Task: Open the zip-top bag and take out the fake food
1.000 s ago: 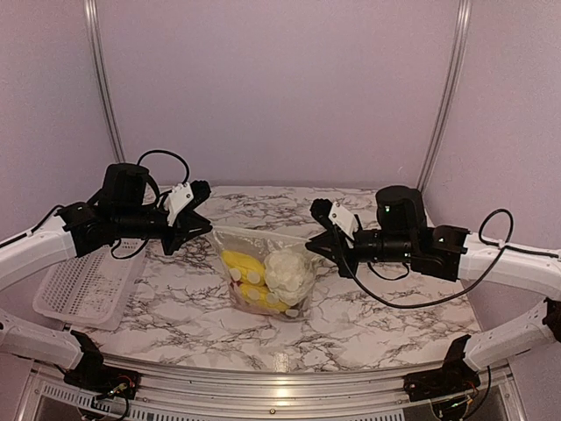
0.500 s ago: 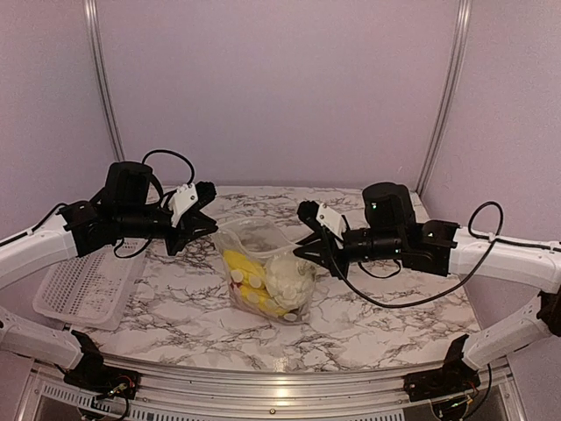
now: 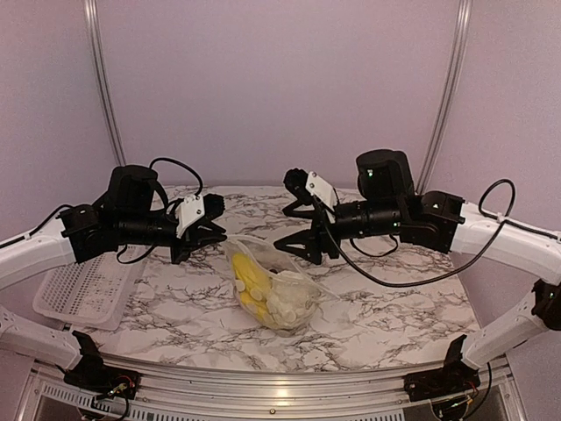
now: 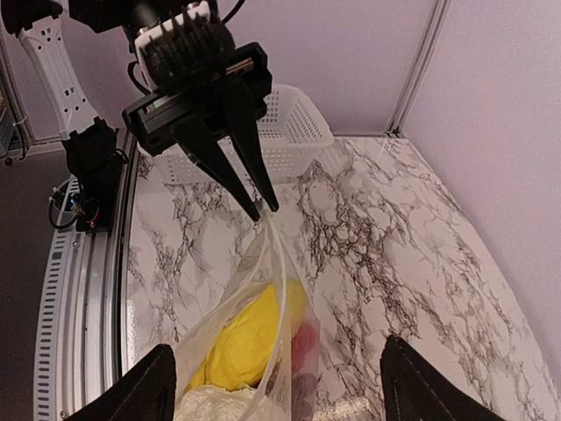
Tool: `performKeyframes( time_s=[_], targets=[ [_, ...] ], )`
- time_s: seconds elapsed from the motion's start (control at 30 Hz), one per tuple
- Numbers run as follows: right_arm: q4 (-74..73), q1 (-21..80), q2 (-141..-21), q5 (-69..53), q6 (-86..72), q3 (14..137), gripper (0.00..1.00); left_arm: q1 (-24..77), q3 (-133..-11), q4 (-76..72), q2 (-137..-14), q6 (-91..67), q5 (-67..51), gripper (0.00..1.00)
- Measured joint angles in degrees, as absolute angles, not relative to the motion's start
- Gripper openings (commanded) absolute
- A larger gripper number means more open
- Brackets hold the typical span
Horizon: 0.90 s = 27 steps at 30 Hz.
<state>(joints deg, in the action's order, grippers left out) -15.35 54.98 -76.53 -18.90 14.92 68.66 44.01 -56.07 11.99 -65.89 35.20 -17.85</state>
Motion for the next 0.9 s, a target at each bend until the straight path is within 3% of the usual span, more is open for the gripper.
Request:
performKeyframes(
  time_s=[0.2,0.47,0.9],
  targets=[
    [-19.3,55.0,-80.8,-15.7,13.1,78.1,0.74,45.3,-56.2,12.0,-65.7,35.4,-17.3,0.0],
    [-28.5,55.1,-88.6,-14.9,12.2,81.5,0.61,45.8,-56.2,12.0,-65.7,35.5,-16.3,0.0],
    [-35.2,55.4,-89.2,-13.0,12.4,81.5,0.0,45.9,-56.2,11.9,-65.6,35.6,-14.3,0.0]
  ],
)
